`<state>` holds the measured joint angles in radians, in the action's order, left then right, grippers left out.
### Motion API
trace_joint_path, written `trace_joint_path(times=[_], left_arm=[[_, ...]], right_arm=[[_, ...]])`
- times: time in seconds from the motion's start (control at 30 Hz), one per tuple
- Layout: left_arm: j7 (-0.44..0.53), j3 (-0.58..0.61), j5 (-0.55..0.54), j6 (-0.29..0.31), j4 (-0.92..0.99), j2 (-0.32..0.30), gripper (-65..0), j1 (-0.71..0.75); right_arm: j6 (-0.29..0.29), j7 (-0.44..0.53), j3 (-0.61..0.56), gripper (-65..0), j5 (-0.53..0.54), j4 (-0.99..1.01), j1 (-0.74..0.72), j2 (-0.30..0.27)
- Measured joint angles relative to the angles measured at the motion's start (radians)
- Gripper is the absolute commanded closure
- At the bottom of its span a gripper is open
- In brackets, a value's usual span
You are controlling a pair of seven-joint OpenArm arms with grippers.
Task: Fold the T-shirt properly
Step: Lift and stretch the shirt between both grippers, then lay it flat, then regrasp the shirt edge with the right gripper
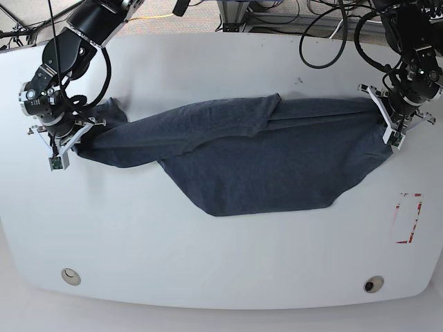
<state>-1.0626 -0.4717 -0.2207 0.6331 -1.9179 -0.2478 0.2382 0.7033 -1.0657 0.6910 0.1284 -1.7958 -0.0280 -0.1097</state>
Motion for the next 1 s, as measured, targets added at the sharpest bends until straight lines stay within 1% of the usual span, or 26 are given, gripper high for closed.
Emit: trace_joint_path(times=[0.13,0.3,0.33,0.37,0.53,0.6,0.73,0.8,0.9,0.97,1.0], left_arm=[[0.000,-0.002,0.006,0.000,0.000,-0.003,-0.4,0.050],[0.001,-0.001,0.007,0.000,0.000,-0.003,-0.4,0.087],[0.000,-0.001,0.010,0.000,0.000,-0.003,-0.4,0.088],[0.001,-0.001,0.010,0.000,0.000,-0.003,-0.4,0.089],[0.001,-0.001,0.010,0.000,0.000,-0.003,-0.4,0.088],[0.001,-0.001,0.010,0.000,0.000,-0.005,-0.6,0.089],[0.000,-0.001,0.013,0.000,0.000,-0.006,-0.8,0.089],[0.000,-0.001,0.013,-0.001,0.000,-0.005,-4.6,0.089],[0.001,0.000,0.013,-0.001,0.000,-0.005,-9.9,0.089],[0.000,-0.001,0.014,0.000,0.000,-0.006,-8.7,0.089],[0.000,-0.001,0.014,0.000,0.000,-0.006,-7.4,0.089]], right_arm=[[-0.002,0.007,-0.005,0.0,0.059,-0.024,0.076,0.014],[-0.003,0.008,-0.005,-0.6,0.084,-0.024,0.119,0.012],[-0.003,0.008,-0.005,-2.2,0.088,-0.024,0.126,0.013],[-0.003,0.008,-0.005,-5.5,0.087,-0.024,0.131,0.013],[-0.003,0.007,-0.003,-25.7,0.086,-0.024,0.168,0.012],[-0.003,0.007,0.005,-30.3,0.083,-0.024,0.174,0.013],[-0.003,0.009,0.059,-36.1,0.085,-0.026,0.176,0.029],[-0.003,0.006,0.072,-40.1,0.082,-0.031,0.182,0.040],[-0.005,-0.001,0.073,-43.1,0.084,-0.091,0.204,0.045],[-0.007,0.007,0.052,-43.9,0.146,-0.142,0.230,0.040],[-0.007,0.007,0.033,-43.3,0.181,-0.156,0.241,0.037]])
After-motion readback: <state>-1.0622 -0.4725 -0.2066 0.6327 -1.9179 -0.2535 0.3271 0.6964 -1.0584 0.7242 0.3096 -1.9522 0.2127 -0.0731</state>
